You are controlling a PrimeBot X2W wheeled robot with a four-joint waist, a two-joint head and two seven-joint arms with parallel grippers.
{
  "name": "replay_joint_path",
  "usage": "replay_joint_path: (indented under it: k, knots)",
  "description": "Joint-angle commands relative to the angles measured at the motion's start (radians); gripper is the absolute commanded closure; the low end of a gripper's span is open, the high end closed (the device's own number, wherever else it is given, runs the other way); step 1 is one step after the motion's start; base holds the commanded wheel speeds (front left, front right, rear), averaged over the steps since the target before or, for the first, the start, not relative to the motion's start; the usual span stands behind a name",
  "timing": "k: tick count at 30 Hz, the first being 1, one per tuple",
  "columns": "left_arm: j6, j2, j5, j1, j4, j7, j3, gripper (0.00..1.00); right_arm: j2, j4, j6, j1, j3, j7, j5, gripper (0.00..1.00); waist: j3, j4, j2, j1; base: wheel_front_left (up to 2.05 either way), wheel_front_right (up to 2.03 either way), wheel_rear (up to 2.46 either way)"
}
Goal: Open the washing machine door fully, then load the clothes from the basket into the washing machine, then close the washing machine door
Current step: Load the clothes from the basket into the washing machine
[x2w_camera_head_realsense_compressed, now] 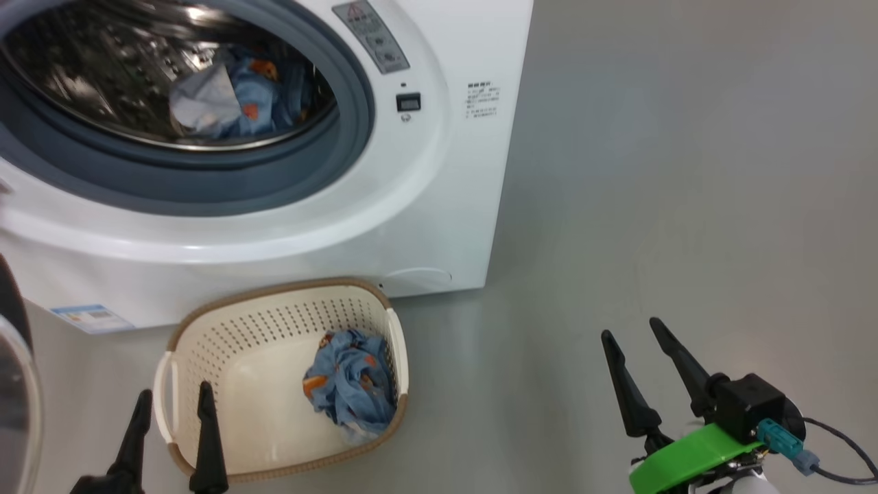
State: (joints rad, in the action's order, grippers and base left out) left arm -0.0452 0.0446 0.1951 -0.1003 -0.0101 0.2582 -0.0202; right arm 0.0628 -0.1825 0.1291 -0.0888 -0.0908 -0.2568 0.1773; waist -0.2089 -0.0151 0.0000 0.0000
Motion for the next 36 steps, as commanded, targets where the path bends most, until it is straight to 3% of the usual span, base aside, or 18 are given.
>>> replay_joint_path:
  k: [1, 13, 20, 30, 36]
  knots:
    - [0.005, 0.006, 0.002, 0.045, 0.009, 0.004, -0.029, 0.0, -0.004, 0.025, 0.002, -0.036, -0.028, -0.005, -0.008, 0.0, -0.045, -0.011, 0.0, 0.0, 0.0, 0.0, 0.0]
    - [0.073, 0.006, 0.012, 0.219, -0.187, 0.004, -0.009, 0.0, -0.009, 0.031, 0.002, -0.093, -0.041, -0.005, -0.014, 0.0, -0.192, -0.054, 0.0, 0.0, 0.0, 0.0, 0.0]
    - [0.136, 0.006, 0.014, 0.345, -0.318, 0.004, -0.019, 0.0, -0.011, 0.037, 0.002, -0.126, -0.049, -0.005, -0.018, 0.0, -0.281, -0.095, 0.0, 0.0, 0.0, 0.0, 0.0]
    - [0.169, 0.021, -0.001, 0.492, -0.533, 0.004, -0.018, 0.0, -0.012, 0.064, 0.002, -0.147, -0.038, -0.005, -0.018, 0.0, -0.4, -0.143, 0.0, 0.0, 0.0, 0.0, 0.0]
    - [0.175, 0.064, 0.017, 0.603, -0.757, 0.004, 0.038, 0.0, -0.012, 0.079, 0.002, -0.151, -0.038, -0.005, -0.006, 0.0, -0.481, -0.164, 0.0, 0.0, 0.0, 0.0, 0.0]
